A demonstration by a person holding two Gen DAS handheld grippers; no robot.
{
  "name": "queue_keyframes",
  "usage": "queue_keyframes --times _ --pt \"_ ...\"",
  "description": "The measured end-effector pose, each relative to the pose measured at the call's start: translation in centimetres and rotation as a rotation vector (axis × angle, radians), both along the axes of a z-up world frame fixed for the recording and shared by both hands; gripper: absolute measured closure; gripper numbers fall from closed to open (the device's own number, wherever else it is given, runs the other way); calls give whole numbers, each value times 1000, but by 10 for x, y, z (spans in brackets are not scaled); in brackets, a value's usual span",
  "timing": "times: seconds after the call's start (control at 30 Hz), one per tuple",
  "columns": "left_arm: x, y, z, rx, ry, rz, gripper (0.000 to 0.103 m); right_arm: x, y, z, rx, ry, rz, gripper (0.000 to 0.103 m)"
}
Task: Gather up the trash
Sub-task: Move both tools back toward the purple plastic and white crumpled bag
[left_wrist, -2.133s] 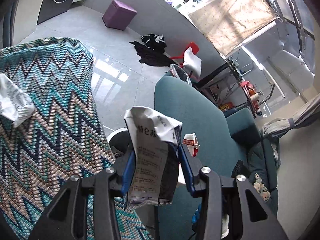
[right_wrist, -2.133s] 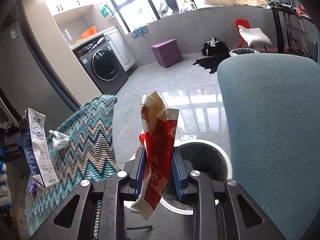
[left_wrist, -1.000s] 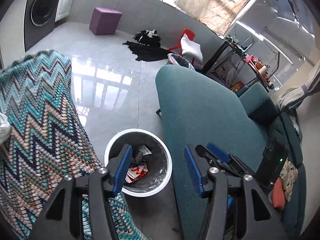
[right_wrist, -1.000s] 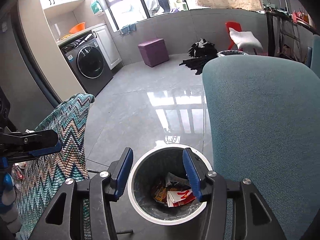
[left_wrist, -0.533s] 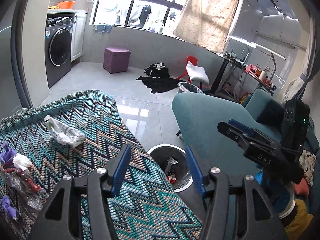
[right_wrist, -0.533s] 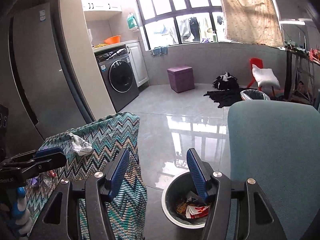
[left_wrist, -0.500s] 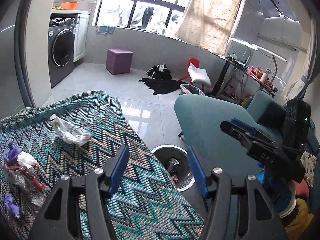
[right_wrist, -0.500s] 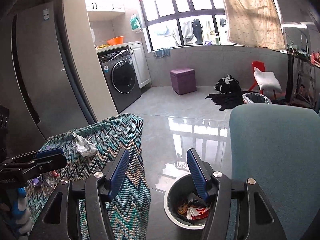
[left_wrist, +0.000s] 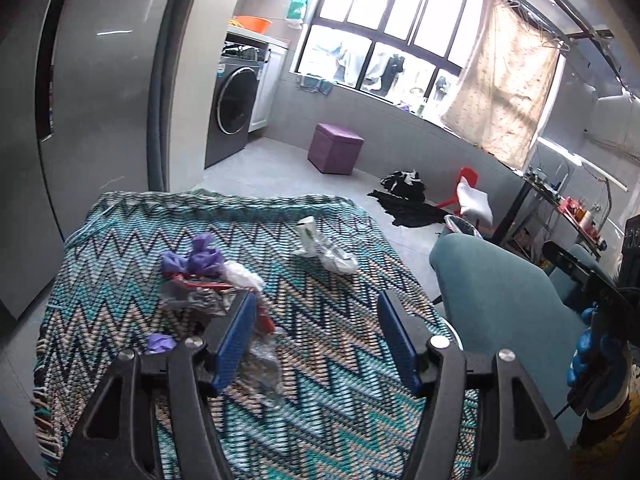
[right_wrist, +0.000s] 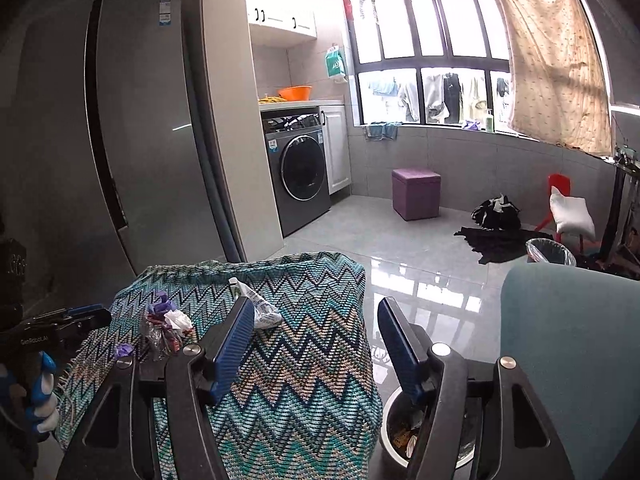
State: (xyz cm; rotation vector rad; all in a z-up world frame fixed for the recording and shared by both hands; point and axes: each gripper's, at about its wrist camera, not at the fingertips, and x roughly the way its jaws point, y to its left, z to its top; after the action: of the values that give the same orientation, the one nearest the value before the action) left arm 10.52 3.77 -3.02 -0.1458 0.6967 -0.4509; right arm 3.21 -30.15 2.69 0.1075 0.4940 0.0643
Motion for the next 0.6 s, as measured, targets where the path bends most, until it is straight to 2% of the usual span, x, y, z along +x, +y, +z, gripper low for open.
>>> queue_keyframes --times 0.17,0.3,0.43,0.6 --pt "12 55 -16 -11 40 104 41 10 27 -3 -13 11 47 38" --pt "29 80 -25 -27 74 145 41 25 40 -13 -16 38 77 38" --pt "57 81 -31 -33 122 145 41 47 51 -28 -16 75 103 37" --pt "102 62 -41 -33 202 121 41 81 59 -54 -7 136 132 36"
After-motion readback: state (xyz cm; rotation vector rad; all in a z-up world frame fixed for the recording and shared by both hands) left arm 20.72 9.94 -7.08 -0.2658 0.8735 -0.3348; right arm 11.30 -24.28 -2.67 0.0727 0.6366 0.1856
